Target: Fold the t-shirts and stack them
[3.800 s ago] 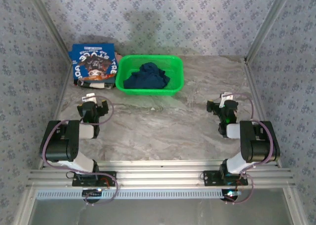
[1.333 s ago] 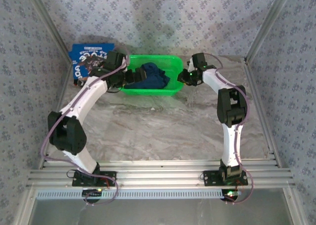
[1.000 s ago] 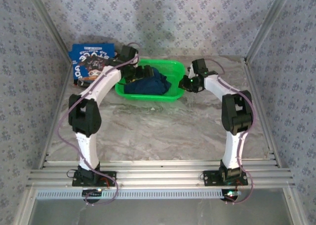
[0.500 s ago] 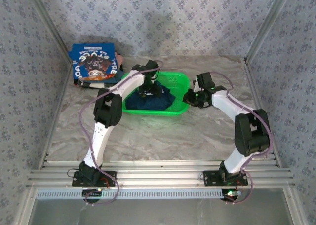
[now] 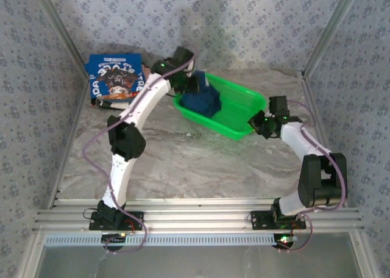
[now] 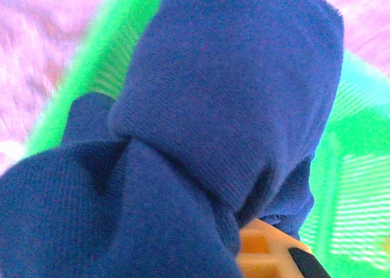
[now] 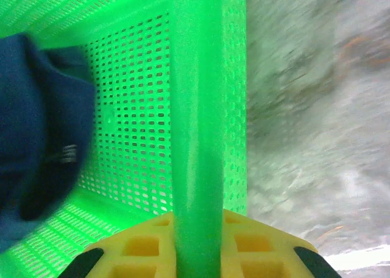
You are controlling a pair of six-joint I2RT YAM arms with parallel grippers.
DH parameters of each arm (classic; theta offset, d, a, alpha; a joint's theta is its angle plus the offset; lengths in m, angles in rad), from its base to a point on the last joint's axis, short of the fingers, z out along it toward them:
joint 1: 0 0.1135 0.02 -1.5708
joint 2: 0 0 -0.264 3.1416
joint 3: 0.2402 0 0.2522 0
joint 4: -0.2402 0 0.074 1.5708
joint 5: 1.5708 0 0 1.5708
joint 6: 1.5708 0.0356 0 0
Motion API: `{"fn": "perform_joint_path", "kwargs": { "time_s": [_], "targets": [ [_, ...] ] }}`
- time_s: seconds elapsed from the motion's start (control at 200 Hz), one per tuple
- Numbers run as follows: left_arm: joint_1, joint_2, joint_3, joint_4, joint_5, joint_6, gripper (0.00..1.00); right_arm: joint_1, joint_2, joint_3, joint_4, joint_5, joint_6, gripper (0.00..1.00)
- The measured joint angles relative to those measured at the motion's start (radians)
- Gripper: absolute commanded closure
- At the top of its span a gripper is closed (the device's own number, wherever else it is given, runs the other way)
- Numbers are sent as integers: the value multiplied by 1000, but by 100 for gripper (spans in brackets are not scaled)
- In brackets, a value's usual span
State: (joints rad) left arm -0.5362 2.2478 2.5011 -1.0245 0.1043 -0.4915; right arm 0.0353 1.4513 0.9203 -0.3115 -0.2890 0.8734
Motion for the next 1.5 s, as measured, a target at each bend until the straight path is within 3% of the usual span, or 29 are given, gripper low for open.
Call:
{"fn": "perform_joint_path", "kwargs": {
  "time_s": [0.165,0.425,0.825,1.344,1.499],
  "targets": [
    [11,-120,268,-22,-1,-11,100,-71,-26,-60,70,106,129,100],
    [14,-301,293,-54,-1,-14,100,-106,-42,-122,170,299,338,100],
    [14,-363,-232,-42,-11,4,100,-135,-29,-151,211,516,603,100],
    [14,-512,-689,143,72,-35,100,-245,127,-40,281,527,578,100],
    [14,-512,-777,174,95,-50,100,-274,143,-32,305,494,543,95]
  ]
}}
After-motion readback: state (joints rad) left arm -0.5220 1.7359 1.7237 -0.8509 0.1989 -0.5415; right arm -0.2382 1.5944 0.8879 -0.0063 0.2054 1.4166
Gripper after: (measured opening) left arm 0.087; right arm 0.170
